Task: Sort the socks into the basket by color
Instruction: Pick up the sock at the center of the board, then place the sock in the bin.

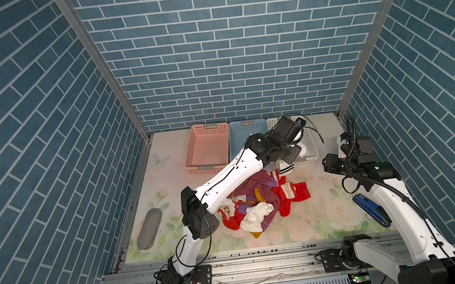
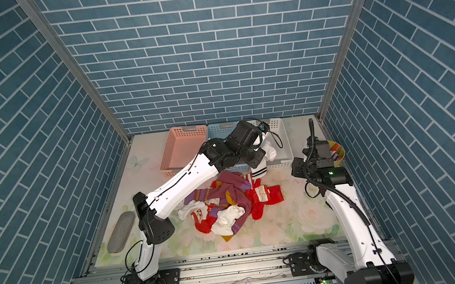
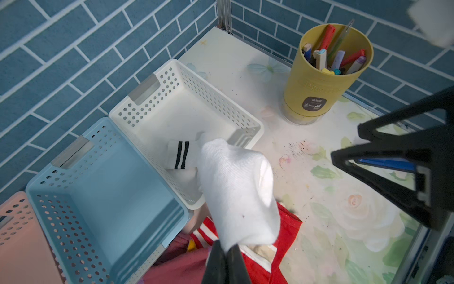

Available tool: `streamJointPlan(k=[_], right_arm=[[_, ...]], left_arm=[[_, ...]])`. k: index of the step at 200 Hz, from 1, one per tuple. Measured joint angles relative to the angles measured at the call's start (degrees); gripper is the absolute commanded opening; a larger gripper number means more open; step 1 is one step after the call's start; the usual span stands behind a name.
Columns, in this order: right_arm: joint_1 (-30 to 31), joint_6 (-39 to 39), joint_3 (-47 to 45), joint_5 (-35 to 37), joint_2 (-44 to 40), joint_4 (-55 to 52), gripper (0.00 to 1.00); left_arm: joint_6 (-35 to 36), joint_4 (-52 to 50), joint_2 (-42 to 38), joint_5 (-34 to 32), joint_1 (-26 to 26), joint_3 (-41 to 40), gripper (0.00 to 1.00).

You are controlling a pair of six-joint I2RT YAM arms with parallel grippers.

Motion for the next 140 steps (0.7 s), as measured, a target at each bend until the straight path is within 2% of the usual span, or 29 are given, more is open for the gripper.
streamJointPlan(k=[41,67,140], right_arm=[[0.0,0.0,0.0,-0.8,-0.2,0.1,0.57],[0.0,0.0,0.0,-1.3,-0.2,0.1,0.57],[0.0,0.0,0.0,-1.4,-0.2,0.1,0.57]], left_arm=[[0.9,1.8,5.0,4.2,4.3,6.2,0.0],[1.1,4.4,6.0,6.0,6.2,7.3,0.0],[1.0,15.2,8.7,6.2,6.8,8.0,0.0]])
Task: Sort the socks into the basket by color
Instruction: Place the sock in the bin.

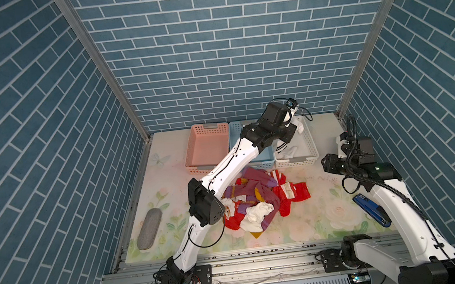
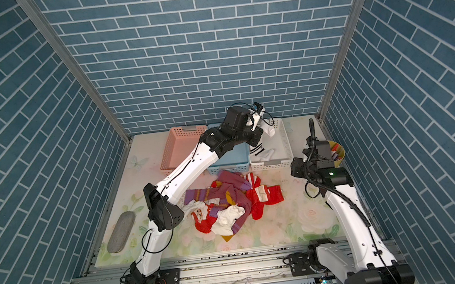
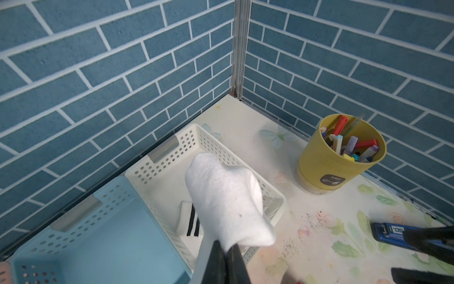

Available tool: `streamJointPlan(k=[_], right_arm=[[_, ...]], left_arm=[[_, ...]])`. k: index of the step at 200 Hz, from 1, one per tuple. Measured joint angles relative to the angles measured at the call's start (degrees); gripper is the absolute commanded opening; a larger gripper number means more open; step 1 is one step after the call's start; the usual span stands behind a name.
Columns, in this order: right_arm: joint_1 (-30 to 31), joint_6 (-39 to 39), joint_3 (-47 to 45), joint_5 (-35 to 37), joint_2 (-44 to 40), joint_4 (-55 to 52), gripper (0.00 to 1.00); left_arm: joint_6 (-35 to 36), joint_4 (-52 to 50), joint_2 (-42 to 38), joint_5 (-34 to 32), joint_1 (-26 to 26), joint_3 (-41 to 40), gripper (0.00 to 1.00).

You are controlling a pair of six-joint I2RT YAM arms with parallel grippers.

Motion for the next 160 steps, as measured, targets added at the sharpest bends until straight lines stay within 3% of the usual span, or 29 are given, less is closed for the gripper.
streamJointPlan(k=[37,49,62,76,85,160], right_arm=[[0.0,0.0,0.0,-0.7,0.0,0.0,0.57],[0.0,0.0,0.0,-1.1,0.0,0.0,0.57],[0.0,0.0,0.0,-1.4,0.0,0.0,0.57],[0.0,0.0,0.0,-1.7,0.0,0.0,0.57],[0.0,0.0,0.0,-1.9,0.0,0.0,0.57],[0.0,0.0,-0.1,-2.6,0.0,0.1,0.58]], left_arm=[[-1.0,5.1,4.1,-1.9,0.0,0.0,0.0],[-1.6,6.5,5.9,-2.6,0.1,0.0,0.14],[-2.6,8.2,7.9,-3.0,0.2,0.0,0.21],[-3.7,9.1,10.0,-3.2,0.4,0.1,0.39],[-5.0,9.4,11.1,-3.3,0.6,0.2,0.44],[-7.2,10.8,10.5,-4.2,2.6,-1.5,0.51]])
